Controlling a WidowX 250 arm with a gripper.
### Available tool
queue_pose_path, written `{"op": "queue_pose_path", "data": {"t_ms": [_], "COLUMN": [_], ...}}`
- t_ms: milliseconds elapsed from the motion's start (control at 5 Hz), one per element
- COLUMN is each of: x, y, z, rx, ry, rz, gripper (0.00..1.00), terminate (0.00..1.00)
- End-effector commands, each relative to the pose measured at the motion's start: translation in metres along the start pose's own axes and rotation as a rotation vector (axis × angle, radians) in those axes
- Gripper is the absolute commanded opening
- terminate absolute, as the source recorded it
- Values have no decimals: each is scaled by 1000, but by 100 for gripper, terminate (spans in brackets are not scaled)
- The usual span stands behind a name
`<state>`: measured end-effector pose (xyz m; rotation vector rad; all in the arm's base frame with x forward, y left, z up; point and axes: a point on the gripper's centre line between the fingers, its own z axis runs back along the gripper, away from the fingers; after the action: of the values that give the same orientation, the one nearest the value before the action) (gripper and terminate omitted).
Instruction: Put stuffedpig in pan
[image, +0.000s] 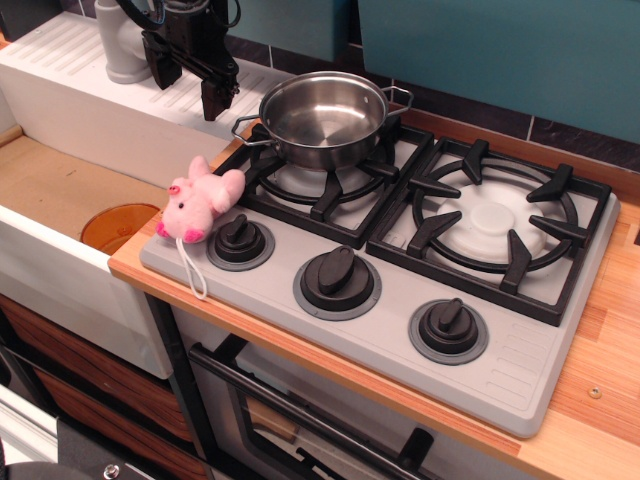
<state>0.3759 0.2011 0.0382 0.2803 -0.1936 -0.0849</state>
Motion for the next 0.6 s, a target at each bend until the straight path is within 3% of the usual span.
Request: {"op": "queue_pose_path", "data": {"t_ms": [0,400], "x": [0,1], "y": [0,12], "z": [0,44], "rx": [0,3], "ry": [0,57], "rz": [0,-26], "gripper": [100,100], "terminate": [0,0]}}
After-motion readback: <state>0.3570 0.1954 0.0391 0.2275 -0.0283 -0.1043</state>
